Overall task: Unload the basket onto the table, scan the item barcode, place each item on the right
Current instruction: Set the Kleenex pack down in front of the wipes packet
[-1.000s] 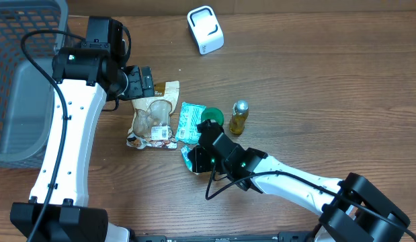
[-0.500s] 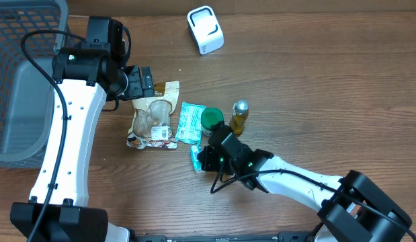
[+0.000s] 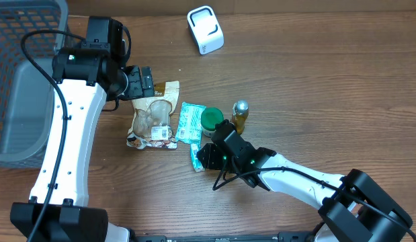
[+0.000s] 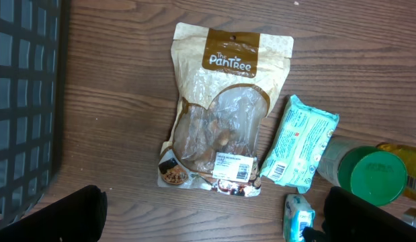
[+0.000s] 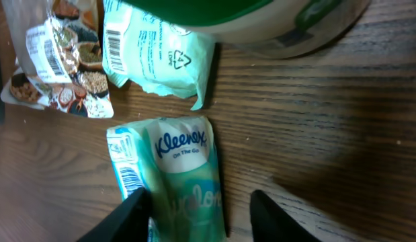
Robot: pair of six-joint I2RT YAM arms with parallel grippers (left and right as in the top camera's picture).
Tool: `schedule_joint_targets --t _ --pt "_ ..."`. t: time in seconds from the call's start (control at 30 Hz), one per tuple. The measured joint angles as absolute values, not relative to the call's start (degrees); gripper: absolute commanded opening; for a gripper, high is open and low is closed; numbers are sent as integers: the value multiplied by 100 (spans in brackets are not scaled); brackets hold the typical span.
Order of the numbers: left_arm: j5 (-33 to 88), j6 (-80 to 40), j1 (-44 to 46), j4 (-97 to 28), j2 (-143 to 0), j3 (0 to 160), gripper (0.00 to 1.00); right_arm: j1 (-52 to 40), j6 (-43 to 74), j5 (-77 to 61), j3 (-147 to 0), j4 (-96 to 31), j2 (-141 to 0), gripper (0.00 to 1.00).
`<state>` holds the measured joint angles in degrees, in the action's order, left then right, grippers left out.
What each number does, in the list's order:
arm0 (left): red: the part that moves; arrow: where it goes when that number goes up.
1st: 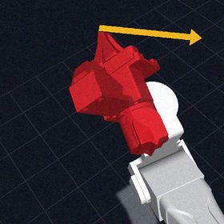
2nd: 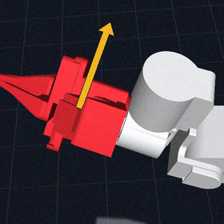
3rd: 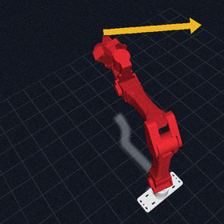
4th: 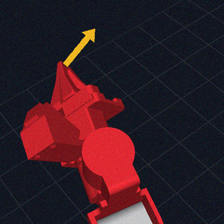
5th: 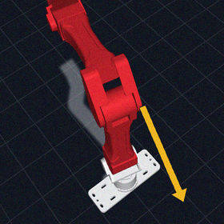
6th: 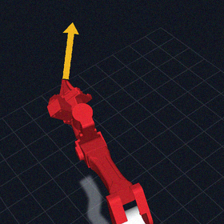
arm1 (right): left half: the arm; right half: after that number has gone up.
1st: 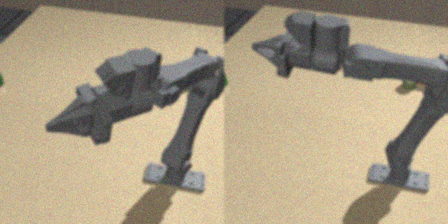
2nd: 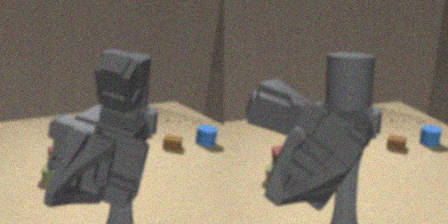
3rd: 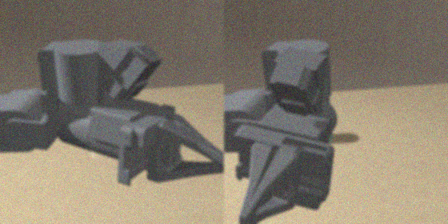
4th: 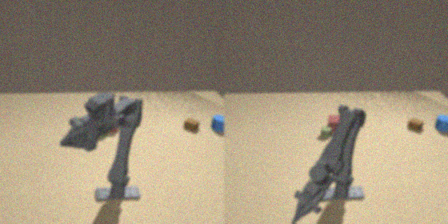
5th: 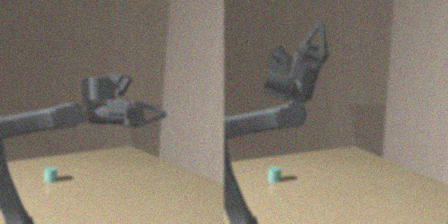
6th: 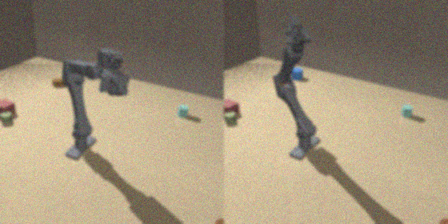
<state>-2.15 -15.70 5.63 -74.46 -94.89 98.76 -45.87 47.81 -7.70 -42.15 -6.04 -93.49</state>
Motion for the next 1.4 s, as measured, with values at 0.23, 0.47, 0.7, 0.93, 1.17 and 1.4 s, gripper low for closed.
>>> schedule_joint_targets --t 0.23,0.47,0.7,0.93,1.17,1.4 --pt "-215 -1570 563 -7446 -9489 9876 100 -4584 4510 -760 -4287 -980 -9212 58" --pt "-215 -1570 563 -7446 -9489 9876 100 -4584 4211 -558 -4805 -1629 -9080 62" --pt "-215 -1570 563 -7446 -9489 9876 99 -4593 3907 -362 -5439 -2252 -9078 65" --pt "-215 -1570 563 -7443 -9489 9876 99 -4831 3817 -108 -5509 -2379 -9070 67" --pt "-215 -1570 563 -7446 -9489 9874 99 -5238 3776 290 -5509 -2379 -9070 69" --pt "-215 -1570 563 -7446 -9489 9876 100 -5367 3767 552 -5509 -2366 -9439 72"
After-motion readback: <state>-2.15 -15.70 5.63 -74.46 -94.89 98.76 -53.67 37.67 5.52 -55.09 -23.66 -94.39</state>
